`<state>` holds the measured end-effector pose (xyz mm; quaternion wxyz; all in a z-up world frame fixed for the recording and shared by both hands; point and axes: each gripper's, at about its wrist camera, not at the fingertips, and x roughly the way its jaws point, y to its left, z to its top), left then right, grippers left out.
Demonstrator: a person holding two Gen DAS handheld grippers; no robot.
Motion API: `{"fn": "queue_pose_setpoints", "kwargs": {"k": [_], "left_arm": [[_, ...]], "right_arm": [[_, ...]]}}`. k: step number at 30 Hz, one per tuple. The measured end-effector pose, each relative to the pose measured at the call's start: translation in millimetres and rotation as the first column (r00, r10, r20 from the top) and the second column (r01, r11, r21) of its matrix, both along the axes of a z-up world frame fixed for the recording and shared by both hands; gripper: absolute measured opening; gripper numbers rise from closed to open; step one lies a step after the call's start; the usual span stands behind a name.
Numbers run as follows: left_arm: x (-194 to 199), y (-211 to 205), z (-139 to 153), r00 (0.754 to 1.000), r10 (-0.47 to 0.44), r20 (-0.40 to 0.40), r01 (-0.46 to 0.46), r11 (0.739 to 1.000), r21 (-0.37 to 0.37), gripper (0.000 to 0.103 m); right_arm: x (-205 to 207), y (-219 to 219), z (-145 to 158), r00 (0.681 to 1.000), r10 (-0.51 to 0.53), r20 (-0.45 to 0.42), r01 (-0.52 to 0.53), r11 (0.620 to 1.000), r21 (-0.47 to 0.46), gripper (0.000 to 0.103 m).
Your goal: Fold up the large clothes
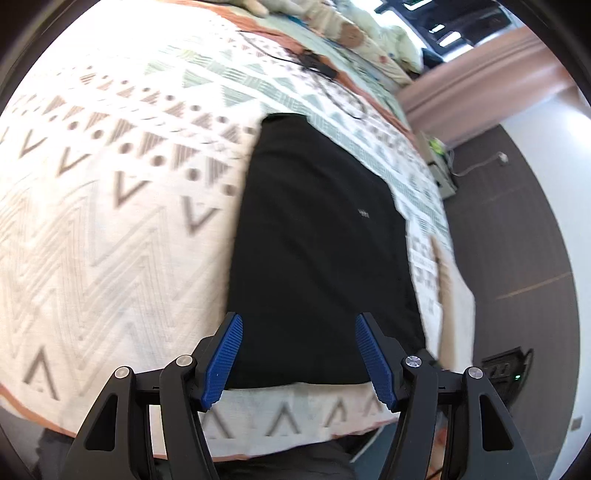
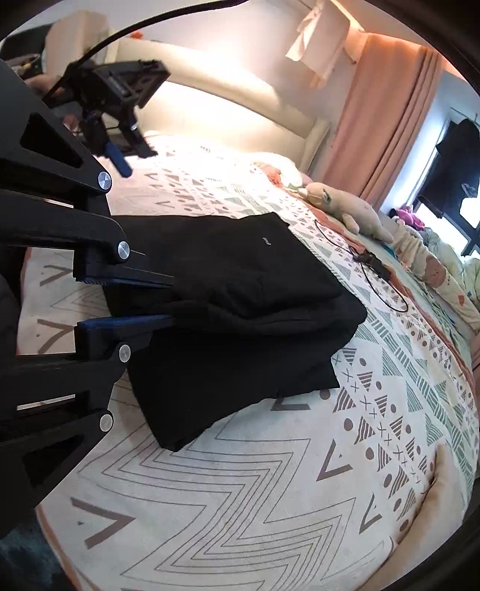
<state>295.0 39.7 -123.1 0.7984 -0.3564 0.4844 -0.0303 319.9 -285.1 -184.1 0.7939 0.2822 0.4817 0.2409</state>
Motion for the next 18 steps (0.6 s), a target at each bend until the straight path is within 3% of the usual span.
{"fn": "queue_pose_setpoints", "kwargs": {"k": [4,8,14,18], "left_arm": [[-11,15,-9,1.0,0.006,-0.013,-0.006,1.0,0.004,0.065],[-10,3,-22,0.999,-0.023,-0.035,0.024,0.999,0.025,0.064],[-4,-22,-45,0.992,-0.098,-0.074,0.101,0.994,0.042,0.04],[-2,-32,-52,0.991,-0.106,-0.083,0.112,0.991,0.069,0.039]], "right_arm": [[2,-14,3,0.999,-0.028,0.031,0.028,0.999,0.018,0.01],[2,-32,-13,0.998,-0.067,0.001,0.067,0.997,0.039,0.009],[-3,-52,-42,0.992,-0.115,-0.045,0.118,0.99,0.079,0.007],[-7,-54,-47,0.99,-0.135,-0.039,0.137,0.988,0.072,0.007]]}}
